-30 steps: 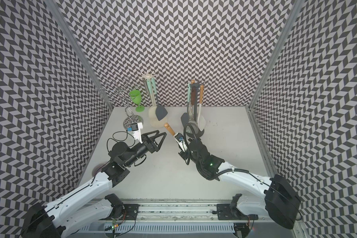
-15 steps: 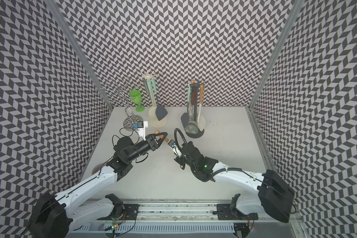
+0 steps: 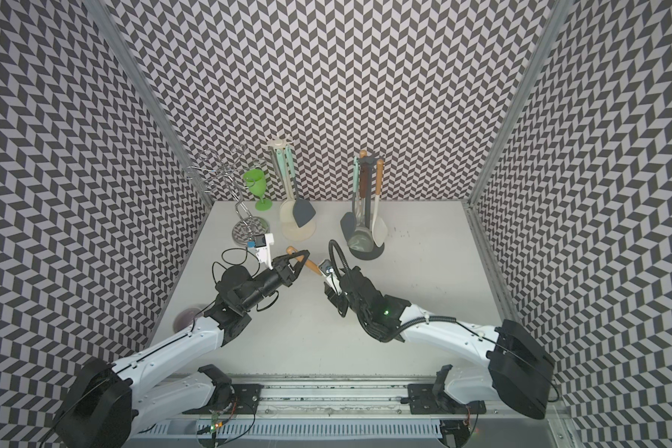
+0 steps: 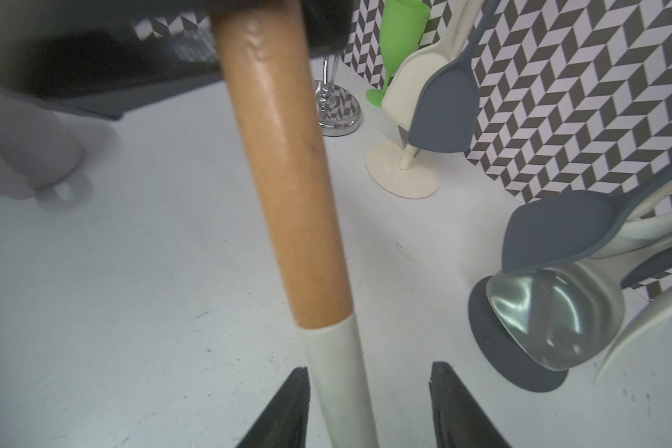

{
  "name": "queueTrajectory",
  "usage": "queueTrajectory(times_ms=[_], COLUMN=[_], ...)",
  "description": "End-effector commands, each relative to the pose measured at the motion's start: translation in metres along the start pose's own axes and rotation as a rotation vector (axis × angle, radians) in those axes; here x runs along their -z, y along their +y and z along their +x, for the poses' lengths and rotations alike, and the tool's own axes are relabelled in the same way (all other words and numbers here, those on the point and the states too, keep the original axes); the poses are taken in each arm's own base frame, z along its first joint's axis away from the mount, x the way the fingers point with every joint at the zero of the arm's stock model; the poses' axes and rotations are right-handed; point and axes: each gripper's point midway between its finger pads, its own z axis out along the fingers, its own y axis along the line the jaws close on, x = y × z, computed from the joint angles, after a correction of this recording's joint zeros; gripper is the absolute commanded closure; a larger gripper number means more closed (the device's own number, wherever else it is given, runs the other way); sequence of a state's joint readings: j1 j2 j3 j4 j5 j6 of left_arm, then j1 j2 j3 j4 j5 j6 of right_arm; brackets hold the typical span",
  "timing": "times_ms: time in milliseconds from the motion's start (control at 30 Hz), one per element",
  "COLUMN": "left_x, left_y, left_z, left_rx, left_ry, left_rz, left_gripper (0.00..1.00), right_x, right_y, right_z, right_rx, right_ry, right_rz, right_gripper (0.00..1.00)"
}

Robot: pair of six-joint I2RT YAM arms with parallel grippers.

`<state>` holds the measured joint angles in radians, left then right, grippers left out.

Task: Take the spatula off the kitchen utensil rack
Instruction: Place the spatula at the center of the board.

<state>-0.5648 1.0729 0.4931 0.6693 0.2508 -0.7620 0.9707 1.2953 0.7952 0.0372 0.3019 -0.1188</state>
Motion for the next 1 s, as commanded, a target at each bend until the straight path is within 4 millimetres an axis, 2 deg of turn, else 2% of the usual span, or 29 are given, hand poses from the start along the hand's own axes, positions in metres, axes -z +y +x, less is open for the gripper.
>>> queueTrajectory(times_ms=[0, 133, 300, 400, 467, 633, 733, 867, 967], left_x=[0.011, 0.016, 0.015, 0.01, 0.008, 0.005, 0.002, 0.0, 0.001], left_y=[-0.035, -0.049, -0.058, -0.065, -0.07, -0.081, -0.087, -0.097, -0.103], left_z=[-0.034, -0.039, -0.04, -0.036, -0.033, -0.021, -0.015, -0.007, -0.001], left_rx=[-0.052, -0.099, -0.13, -0.152, -0.169, -0.206, -0.231, -0.268, -0.278], left_ry=[-0.175, -0.276, -0.364, -0.382, -0.393, -0.407, -0.412, -0.406, -0.403], left_rz=[0.103, 0.102, 0.095, 0.107, 0.117, 0.111, 0.102, 0.113, 0.121], left_gripper=[1.0, 1.0, 1.0, 1.0, 1.0, 1.0, 1.0, 1.0, 1.0], right_x=[0.027, 0.051, 0.079, 0.089, 0.097, 0.105, 0.102, 0.096, 0.093], right_y=[-0.017, -0.024, -0.017, -0.021, -0.022, -0.021, -0.015, -0.012, -0.016], right_z=[-0.034, -0.04, -0.057, -0.061, -0.067, -0.058, -0.051, -0.044, -0.043], right_rx=[-0.231, -0.527, -0.865, -1.101, -1.276, -1.67, -1.758, -1.821, -1.859], right_ry=[-0.087, -0.113, -0.123, -0.111, -0.115, -0.082, -0.034, 0.007, -0.005], right_rz=[0.027, -0.001, -0.174, -0.272, -0.413, -0.699, -0.762, -0.764, -0.745], right_gripper=[0.29, 0.0, 0.0, 0.0, 0.01, 0.11, 0.12, 0.12, 0.21])
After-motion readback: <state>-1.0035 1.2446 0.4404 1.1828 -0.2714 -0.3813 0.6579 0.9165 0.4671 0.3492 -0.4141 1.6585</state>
